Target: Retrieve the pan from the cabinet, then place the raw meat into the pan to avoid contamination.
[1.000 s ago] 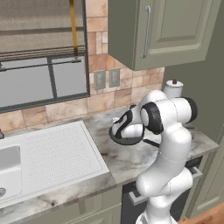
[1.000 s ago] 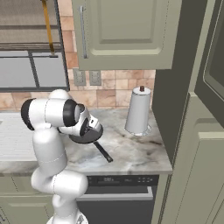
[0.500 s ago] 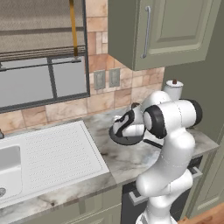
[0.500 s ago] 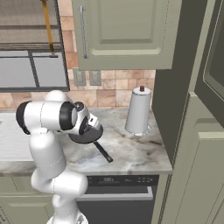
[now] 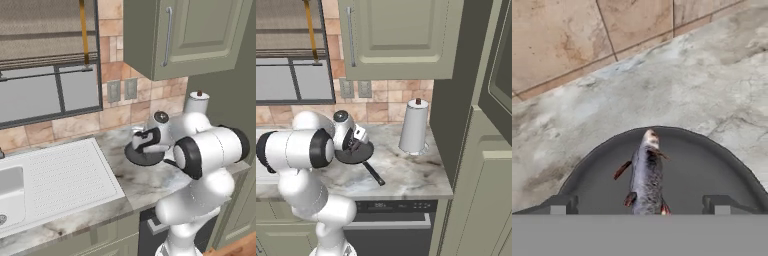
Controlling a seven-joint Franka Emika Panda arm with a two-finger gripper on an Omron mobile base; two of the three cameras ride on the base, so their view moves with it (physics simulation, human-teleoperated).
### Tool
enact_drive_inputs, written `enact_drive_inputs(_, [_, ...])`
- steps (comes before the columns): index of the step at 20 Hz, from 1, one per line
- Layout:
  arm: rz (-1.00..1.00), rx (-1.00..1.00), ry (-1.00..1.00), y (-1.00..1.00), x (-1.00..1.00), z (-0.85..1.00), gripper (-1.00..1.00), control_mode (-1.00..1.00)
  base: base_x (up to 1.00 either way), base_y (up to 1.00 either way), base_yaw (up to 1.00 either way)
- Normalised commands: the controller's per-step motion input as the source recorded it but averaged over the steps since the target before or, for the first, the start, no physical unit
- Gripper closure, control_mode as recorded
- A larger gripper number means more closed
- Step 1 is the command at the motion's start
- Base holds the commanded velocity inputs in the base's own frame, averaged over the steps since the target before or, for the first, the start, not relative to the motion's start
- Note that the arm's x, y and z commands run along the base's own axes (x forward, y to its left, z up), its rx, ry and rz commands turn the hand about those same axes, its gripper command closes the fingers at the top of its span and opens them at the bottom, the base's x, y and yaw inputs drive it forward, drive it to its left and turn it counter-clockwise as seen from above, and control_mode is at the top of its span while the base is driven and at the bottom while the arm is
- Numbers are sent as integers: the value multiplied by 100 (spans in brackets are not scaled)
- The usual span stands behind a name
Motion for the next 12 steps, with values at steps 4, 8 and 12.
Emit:
enact_drive_inputs(4, [0, 0, 0, 0, -45, 49, -100, -100, 0, 0, 0])
enact_drive_inputs(8, [0, 0, -2, 0, -51, 45, -100, -100, 0, 0, 0])
enact_drive_inputs(12, [0, 0, -4, 1, -54, 43, -100, -100, 0, 0, 0])
